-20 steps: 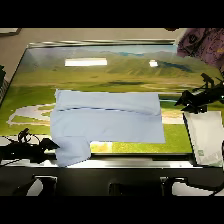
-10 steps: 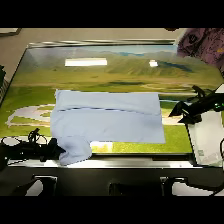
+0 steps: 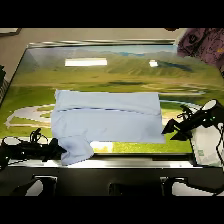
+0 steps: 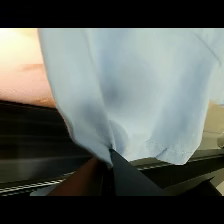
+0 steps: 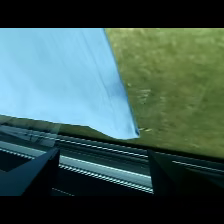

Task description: Fold the clothes and pants, and hang the long-sleeved shirts on hangers.

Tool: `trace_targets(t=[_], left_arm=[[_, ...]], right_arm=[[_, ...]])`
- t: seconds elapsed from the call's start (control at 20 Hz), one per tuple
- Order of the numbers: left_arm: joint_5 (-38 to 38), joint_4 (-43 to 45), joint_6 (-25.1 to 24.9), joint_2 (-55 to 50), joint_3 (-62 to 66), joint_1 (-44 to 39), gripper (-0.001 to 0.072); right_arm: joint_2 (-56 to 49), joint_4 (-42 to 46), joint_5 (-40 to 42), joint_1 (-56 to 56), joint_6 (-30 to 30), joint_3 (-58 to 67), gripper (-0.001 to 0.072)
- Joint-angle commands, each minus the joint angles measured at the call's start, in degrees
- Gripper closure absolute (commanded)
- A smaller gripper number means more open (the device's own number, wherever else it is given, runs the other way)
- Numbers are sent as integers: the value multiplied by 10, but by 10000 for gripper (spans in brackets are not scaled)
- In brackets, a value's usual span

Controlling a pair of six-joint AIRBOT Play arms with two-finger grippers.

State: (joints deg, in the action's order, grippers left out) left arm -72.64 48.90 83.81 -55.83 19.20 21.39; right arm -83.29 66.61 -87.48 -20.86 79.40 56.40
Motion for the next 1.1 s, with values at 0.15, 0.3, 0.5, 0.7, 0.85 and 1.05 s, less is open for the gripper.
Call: trace_targets(t=[0.15, 0.3, 0.5, 0.7, 0.85, 1.05], left_arm=[[0, -1, -1, 0, 0, 0, 690], [0, -1, -1, 0, 0, 0, 690], [0, -1, -1, 0, 0, 0, 690], [0, -1, 0, 0, 0, 0, 690], [0, -1, 0, 0, 0, 0, 690], [0, -1, 0, 0, 4, 0, 690]], right_arm=[[12, -1, 57, 0, -31, -68, 82], [11, -12, 91, 0, -37, -68, 91], [11, -27, 86, 0, -55, -69, 93], [11, -84, 72, 0, -60, -92, 108], [11, -93, 107, 0, -61, -105, 207], [13, -135, 123, 0, -63, -105, 605]])
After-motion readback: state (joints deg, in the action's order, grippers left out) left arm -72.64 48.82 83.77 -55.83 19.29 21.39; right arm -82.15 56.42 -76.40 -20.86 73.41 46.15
